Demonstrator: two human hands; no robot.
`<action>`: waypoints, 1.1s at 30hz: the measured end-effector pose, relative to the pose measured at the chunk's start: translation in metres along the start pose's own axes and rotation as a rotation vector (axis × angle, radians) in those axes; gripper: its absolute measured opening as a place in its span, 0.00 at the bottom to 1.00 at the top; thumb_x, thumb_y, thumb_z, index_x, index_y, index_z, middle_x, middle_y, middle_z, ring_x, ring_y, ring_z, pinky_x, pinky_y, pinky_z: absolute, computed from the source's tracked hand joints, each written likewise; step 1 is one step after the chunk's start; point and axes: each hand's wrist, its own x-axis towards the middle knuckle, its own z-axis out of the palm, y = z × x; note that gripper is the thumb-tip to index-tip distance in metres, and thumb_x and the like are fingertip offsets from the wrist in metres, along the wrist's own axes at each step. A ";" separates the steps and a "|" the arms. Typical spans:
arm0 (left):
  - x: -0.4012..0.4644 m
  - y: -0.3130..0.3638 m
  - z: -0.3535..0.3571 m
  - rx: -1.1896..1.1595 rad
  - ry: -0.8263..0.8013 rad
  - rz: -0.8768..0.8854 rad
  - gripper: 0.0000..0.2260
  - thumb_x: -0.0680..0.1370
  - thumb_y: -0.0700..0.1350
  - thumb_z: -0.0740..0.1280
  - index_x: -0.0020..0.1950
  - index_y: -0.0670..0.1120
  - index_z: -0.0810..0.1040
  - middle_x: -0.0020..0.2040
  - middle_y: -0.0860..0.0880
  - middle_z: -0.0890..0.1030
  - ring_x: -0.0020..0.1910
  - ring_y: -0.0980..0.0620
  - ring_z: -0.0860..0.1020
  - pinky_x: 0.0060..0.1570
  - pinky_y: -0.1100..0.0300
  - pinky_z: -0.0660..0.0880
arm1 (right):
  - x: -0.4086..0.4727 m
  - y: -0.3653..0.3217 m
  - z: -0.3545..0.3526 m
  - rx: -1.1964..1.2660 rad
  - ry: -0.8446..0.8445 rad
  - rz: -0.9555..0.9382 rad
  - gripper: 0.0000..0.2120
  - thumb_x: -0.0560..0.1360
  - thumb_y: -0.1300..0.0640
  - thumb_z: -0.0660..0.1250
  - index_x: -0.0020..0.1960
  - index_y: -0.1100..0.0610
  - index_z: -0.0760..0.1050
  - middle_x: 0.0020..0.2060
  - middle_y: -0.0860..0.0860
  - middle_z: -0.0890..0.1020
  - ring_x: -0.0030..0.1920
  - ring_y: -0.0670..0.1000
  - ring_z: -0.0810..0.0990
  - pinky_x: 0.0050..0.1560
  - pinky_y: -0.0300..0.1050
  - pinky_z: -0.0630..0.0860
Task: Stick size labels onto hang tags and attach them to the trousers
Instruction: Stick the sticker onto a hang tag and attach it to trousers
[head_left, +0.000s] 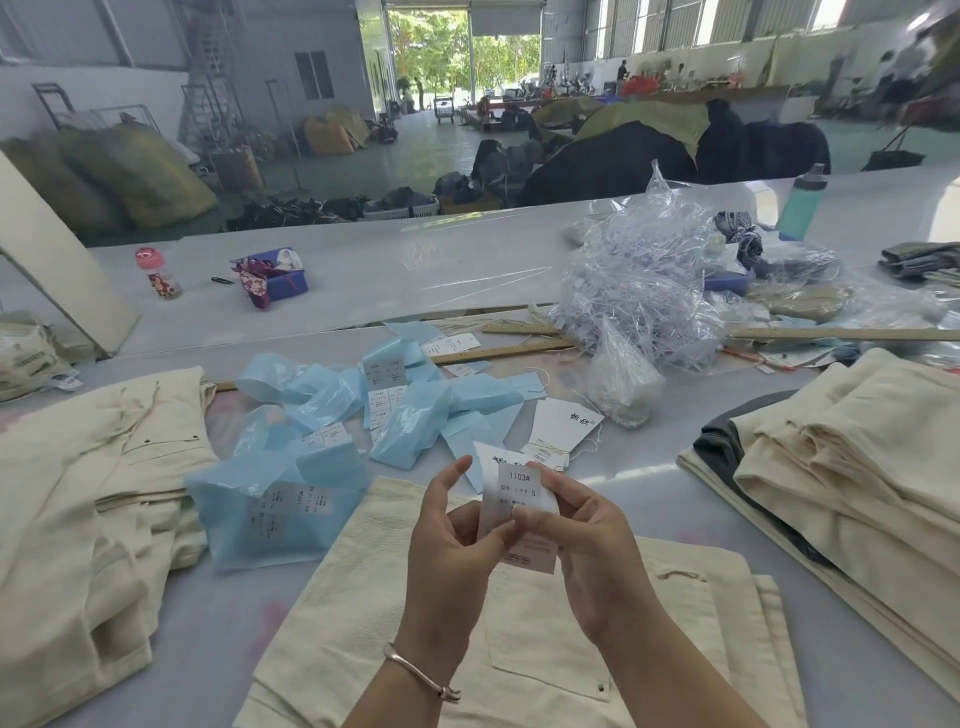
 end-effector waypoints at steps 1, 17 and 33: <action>0.001 -0.003 0.000 0.017 -0.012 0.011 0.29 0.71 0.35 0.74 0.66 0.55 0.69 0.45 0.43 0.86 0.47 0.47 0.84 0.44 0.60 0.79 | 0.002 -0.001 0.001 0.005 0.032 0.012 0.29 0.58 0.65 0.75 0.59 0.61 0.78 0.48 0.60 0.85 0.47 0.56 0.84 0.44 0.42 0.80; 0.040 -0.045 0.009 0.058 -0.081 -0.188 0.07 0.72 0.43 0.74 0.49 0.43 0.83 0.47 0.42 0.85 0.45 0.49 0.83 0.44 0.59 0.79 | 0.049 0.007 -0.031 -0.077 0.315 -0.016 0.14 0.68 0.72 0.72 0.52 0.60 0.81 0.41 0.56 0.85 0.40 0.51 0.83 0.38 0.40 0.80; 0.134 -0.112 0.020 0.306 0.251 -0.318 0.17 0.77 0.49 0.69 0.35 0.39 0.72 0.31 0.47 0.71 0.32 0.52 0.67 0.36 0.58 0.64 | 0.216 0.035 -0.182 -1.374 0.237 -0.005 0.14 0.72 0.62 0.69 0.57 0.52 0.76 0.55 0.48 0.75 0.51 0.49 0.74 0.47 0.43 0.71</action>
